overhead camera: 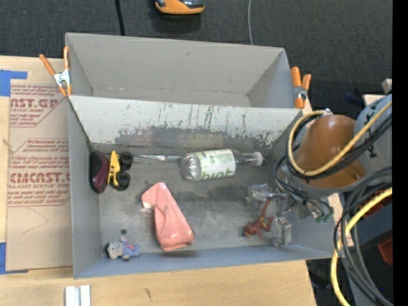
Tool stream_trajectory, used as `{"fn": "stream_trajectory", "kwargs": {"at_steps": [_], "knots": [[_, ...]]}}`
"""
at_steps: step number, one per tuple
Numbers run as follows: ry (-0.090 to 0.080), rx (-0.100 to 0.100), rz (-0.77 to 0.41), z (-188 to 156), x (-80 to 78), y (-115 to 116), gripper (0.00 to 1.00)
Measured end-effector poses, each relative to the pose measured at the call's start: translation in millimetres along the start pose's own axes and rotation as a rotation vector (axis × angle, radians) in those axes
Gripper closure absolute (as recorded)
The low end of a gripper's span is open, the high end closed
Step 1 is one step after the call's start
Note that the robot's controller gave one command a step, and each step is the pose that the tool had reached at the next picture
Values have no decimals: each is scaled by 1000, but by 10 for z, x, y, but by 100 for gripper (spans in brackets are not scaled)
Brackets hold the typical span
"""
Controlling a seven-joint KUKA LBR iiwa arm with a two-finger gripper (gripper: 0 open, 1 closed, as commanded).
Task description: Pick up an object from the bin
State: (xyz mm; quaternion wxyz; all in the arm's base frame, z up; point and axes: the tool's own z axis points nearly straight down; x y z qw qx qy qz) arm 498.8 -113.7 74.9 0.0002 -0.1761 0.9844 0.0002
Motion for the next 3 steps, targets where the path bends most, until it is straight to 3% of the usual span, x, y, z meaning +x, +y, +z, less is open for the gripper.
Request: {"fn": "stream_trajectory", "kwargs": {"at_steps": [1, 2, 3], "knots": [[-1, -1, -181, 50, 64, 150, 100], [-1, -1, -181, 50, 64, 150, 100], [5, -5, -179, -483, 36, 173, 100]]}}
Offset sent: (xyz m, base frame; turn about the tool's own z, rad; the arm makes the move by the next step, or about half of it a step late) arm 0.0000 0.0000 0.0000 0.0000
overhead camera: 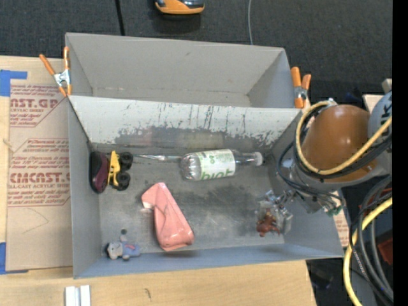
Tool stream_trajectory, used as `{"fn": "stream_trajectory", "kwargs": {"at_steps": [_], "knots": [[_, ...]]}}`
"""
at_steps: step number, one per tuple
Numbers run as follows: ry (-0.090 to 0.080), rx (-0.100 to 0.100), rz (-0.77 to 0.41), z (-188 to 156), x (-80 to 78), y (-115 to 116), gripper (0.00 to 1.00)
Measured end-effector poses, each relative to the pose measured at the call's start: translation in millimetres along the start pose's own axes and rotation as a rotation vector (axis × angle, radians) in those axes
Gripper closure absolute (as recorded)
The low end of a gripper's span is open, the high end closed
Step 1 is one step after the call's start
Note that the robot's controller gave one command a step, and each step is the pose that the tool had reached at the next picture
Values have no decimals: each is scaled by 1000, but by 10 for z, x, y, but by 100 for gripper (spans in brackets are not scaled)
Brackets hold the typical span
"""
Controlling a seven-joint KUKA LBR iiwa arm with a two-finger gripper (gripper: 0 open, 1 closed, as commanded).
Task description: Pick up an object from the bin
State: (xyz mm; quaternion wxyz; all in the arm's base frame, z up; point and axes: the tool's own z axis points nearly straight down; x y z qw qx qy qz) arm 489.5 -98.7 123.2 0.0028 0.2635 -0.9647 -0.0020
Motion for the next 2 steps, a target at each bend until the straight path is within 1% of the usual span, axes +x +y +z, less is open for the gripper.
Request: {"fn": "stream_trajectory", "kwargs": {"at_steps": [1, 2], "knots": [[-3, 2, 34, -684, -86, -56, 100], [-4, 3, 42, -1356, -18, -88, 100]]}}
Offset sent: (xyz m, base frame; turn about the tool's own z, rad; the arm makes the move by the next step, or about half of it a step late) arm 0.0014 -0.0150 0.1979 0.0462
